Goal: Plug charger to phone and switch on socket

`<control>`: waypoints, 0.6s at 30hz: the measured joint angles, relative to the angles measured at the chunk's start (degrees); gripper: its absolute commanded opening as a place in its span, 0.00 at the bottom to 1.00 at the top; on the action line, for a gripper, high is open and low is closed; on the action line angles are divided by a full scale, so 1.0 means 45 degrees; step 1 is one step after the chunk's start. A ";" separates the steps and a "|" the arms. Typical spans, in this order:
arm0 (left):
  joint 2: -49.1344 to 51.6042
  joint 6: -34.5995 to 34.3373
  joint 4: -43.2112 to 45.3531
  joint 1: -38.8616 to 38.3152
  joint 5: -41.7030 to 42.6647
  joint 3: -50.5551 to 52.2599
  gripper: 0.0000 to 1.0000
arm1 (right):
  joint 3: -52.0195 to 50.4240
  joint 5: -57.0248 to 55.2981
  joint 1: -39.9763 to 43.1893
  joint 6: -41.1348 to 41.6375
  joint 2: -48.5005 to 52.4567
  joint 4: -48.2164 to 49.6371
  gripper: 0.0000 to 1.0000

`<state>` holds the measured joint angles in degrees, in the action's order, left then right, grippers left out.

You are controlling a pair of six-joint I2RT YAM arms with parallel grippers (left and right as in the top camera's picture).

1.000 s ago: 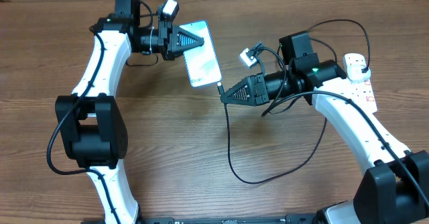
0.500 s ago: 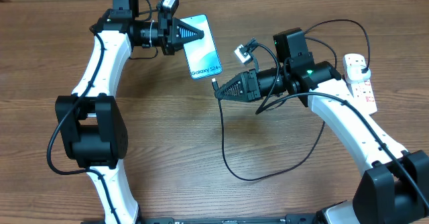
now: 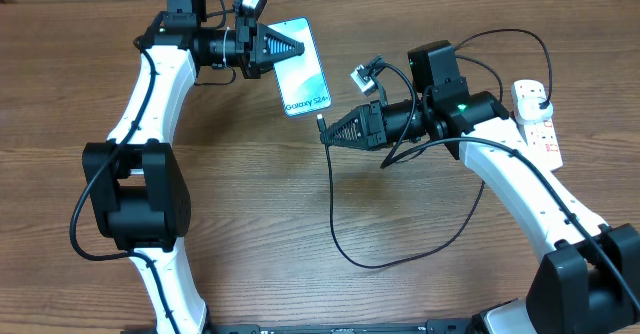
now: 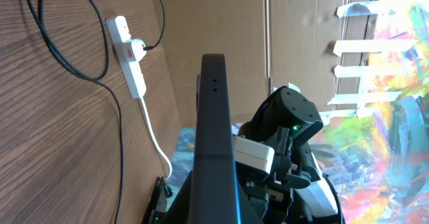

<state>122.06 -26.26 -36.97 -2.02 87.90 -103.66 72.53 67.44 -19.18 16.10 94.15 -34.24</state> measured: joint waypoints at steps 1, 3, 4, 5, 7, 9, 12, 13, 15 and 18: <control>0.0000 0.0000 0.0000 0.0000 0.0000 0.0000 0.04 | 0.0000 -0.0058 0.0000 0.0044 0.0005 0.0078 0.04; 0.0000 0.0000 0.0000 0.0000 0.0000 0.0000 0.04 | 0.0000 -0.0092 0.0000 0.0087 0.0010 0.0214 0.04; 0.0000 0.0000 0.0000 0.0000 0.0000 0.0000 0.04 | 0.0000 -0.0102 0.0000 0.0087 0.0015 0.0228 0.04; 0.0000 0.0000 0.0000 0.0000 0.0000 0.0000 0.04 | 0.0000 -0.0107 0.0000 0.0092 0.0019 0.0257 0.04; 0.0000 0.0000 0.0015 0.0000 0.0000 0.0000 0.04 | -0.0146 -0.0107 -0.0019 0.0087 0.0024 0.0471 0.04; 0.0000 0.0000 0.0049 0.0000 -0.0005 0.0000 0.04 | -0.1010 -0.0053 -0.0019 0.0238 0.0024 0.1287 0.04; 0.0000 -0.0005 0.0049 0.0000 -0.0015 0.0000 0.04 | -0.1554 -0.0010 -0.0019 0.0432 0.0083 0.2108 0.04; 0.0000 -0.0005 0.0049 0.0000 -0.0019 0.0000 0.04 | -0.1671 0.0029 -0.0019 0.0583 0.0102 0.2526 0.04; 0.0000 0.0000 0.0053 0.0000 -0.0019 0.0000 0.04 | -0.1705 0.0063 -0.0019 0.0865 0.0107 0.3264 0.04; 0.0000 0.0010 0.0053 0.0000 -0.0029 0.0000 0.04 | -0.1710 0.0233 -0.0019 0.1409 0.0102 0.4104 0.04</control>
<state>122.06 -26.22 -36.73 -2.02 87.77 -103.66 64.84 68.49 -19.27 22.44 94.61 -15.77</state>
